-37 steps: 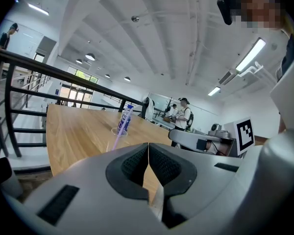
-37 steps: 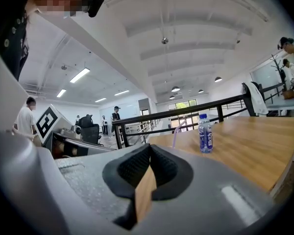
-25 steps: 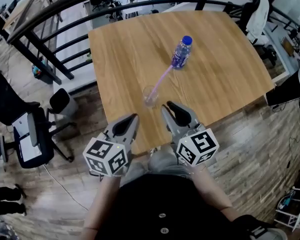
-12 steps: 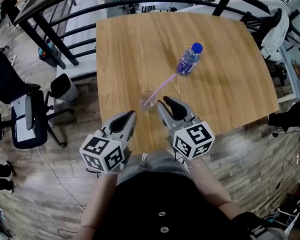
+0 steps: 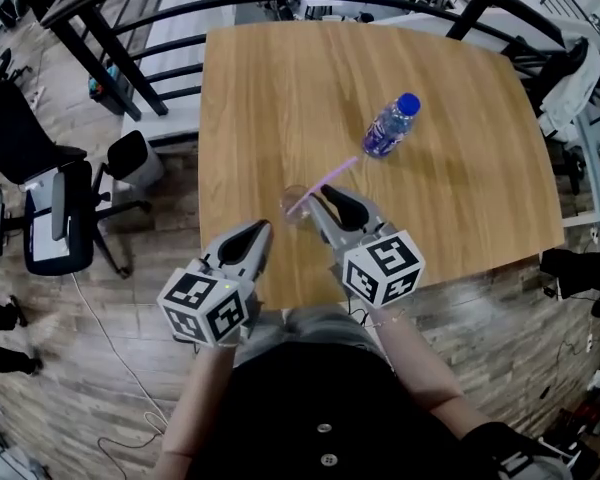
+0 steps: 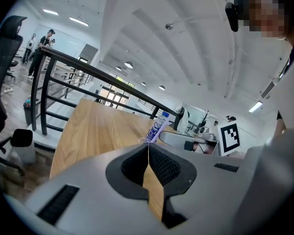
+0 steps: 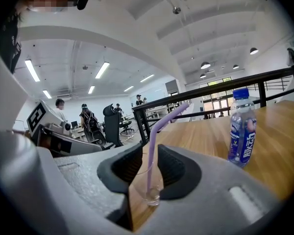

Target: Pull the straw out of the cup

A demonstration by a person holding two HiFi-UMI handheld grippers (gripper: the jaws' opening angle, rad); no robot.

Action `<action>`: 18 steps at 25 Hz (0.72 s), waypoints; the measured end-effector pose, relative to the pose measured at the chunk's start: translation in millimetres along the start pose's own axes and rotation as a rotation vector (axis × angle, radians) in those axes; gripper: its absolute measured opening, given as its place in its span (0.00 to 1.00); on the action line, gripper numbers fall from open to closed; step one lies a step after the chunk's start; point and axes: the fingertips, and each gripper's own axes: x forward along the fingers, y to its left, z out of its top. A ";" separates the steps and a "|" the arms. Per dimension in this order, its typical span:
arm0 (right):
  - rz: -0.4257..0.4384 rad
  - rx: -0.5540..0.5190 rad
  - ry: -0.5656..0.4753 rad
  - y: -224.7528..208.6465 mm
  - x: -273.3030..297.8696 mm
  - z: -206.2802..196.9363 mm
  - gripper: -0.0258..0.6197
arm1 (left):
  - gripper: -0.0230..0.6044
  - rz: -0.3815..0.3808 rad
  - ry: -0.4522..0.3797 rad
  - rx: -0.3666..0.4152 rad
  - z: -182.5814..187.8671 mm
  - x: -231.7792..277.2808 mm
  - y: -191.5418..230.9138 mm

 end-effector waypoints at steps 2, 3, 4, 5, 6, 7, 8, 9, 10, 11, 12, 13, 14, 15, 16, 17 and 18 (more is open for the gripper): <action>0.010 0.002 0.006 0.1 3.4 -1.3 0.19 | 0.07 0.005 -0.003 -0.008 0.7 2.7 1.6; 0.015 0.004 0.008 -0.2 5.0 -2.0 0.19 | 0.07 0.006 -0.004 -0.012 0.8 4.6 2.3; 0.020 0.008 0.008 -0.8 6.0 -2.6 0.19 | 0.07 0.005 -0.006 -0.016 0.7 6.6 2.6; 0.024 0.011 0.008 -1.2 6.7 -3.1 0.19 | 0.07 0.004 -0.007 -0.019 0.4 8.4 2.6; 0.027 0.014 0.009 -1.7 7.1 -3.5 0.19 | 0.07 0.002 -0.008 -0.020 0.3 10.0 2.4; 0.030 0.016 0.010 -2.2 7.7 -3.7 0.19 | 0.07 0.000 -0.008 -0.020 0.6 11.3 2.3; 0.032 0.017 0.011 -2.6 8.3 -3.7 0.19 | 0.07 -0.001 -0.007 -0.019 1.3 12.3 2.1; 0.035 0.021 0.012 -2.7 8.9 -3.7 0.19 | 0.07 -0.002 -0.006 -0.019 1.9 12.9 2.0; 0.036 0.025 0.012 -2.3 9.3 -3.9 0.19 | 0.07 -0.002 -0.005 -0.020 2.2 13.0 2.1; 0.037 0.030 0.012 -1.5 9.7 -4.3 0.19 | 0.07 -0.003 -0.003 -0.021 2.2 12.5 2.6; 0.038 0.034 0.012 -0.5 10.3 -4.7 0.18 | 0.07 -0.004 -0.002 -0.022 2.1 11.8 3.3; 0.038 0.037 0.010 0.4 10.8 -5.1 0.17 | 0.07 -0.005 0.001 -0.021 2.1 11.1 4.0; 0.038 0.040 0.009 0.9 11.2 -5.5 0.17 | 0.07 -0.005 0.002 -0.020 2.1 10.6 4.5; 0.038 0.042 0.009 0.8 11.4 -6.0 0.17 | 0.07 -0.005 0.004 -0.020 2.1 10.5 4.7; 0.038 0.043 0.009 0.3 11.6 -6.4 0.15 | 0.07 -0.005 0.005 -0.019 2.2 10.8 4.8; 0.038 0.045 0.010 -0.3 11.7 -6.6 0.13 | 0.07 -0.006 0.006 -0.019 2.4 11.4 4.9; 0.038 0.046 0.011 -0.9 11.5 -6.7 0.11 | 0.07 -0.007 0.008 -0.019 2.6 11.8 4.7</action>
